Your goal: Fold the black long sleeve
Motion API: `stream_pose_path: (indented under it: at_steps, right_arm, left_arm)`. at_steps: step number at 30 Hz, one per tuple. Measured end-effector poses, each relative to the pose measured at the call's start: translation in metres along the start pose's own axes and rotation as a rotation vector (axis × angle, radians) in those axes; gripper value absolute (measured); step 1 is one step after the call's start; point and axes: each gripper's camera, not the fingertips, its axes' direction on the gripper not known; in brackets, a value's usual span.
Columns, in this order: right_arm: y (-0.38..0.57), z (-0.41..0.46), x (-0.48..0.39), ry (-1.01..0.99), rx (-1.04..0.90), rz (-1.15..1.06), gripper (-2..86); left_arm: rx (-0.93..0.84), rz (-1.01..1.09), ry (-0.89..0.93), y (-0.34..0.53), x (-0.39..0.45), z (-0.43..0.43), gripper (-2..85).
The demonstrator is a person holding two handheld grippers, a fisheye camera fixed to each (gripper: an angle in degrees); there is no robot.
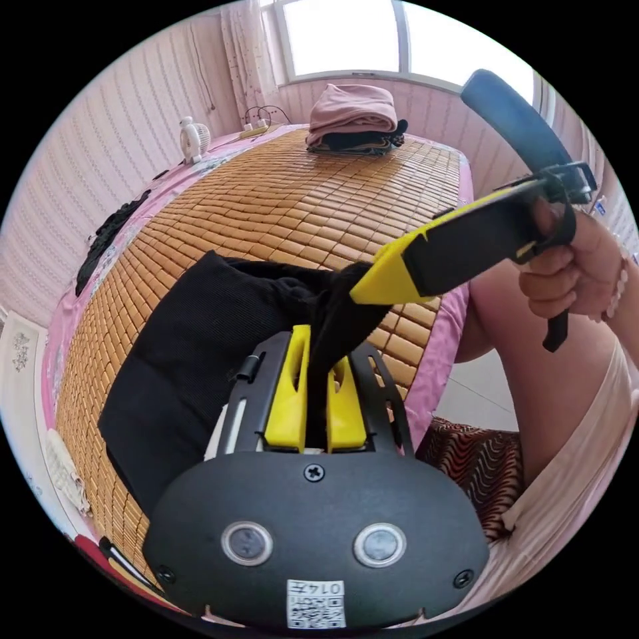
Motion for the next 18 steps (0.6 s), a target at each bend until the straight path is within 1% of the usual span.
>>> stream_pose_path:
  at_steps: [2,4,6,8,9,11,13,16,18]
  right_arm:
    - [0.003,-0.018,0.010,0.035,0.104,0.026,6.3]
    - [0.003,-0.025,0.031,0.165,0.151,0.100,12.9]
    - [0.000,-0.021,0.048,0.198,0.170,0.176,14.3]
    - [-0.002,-0.015,0.064,0.189,0.195,0.247,15.1]
    - [-0.003,-0.009,0.073,0.191,0.185,0.299,14.3]
    - [-0.004,-0.007,0.079,0.197,0.189,0.328,9.7]
    - [0.000,-0.015,0.084,0.105,0.228,0.357,3.7]
    - [0.007,-0.046,0.073,0.014,0.324,0.332,2.2]
    - [0.008,-0.070,0.055,0.034,0.365,0.277,1.8]
  left_arm:
    - [0.007,0.020,0.047,0.009,0.005,-0.008,1.7]
    - [0.039,0.043,0.082,0.022,0.011,-0.020,1.1]
    - [0.073,0.080,0.120,0.037,0.018,-0.035,0.7]
    - [0.107,0.114,0.167,0.059,0.027,-0.054,0.4]
    - [0.114,0.118,0.177,0.064,0.028,-0.058,0.4]
    - [0.131,0.119,0.200,0.082,0.029,-0.073,0.2]
    - [0.155,0.103,0.189,0.091,0.026,-0.083,0.1]
    - [0.222,0.097,0.163,0.096,0.016,-0.103,0.0]
    - [0.293,0.079,0.189,0.095,0.007,-0.117,0.0]
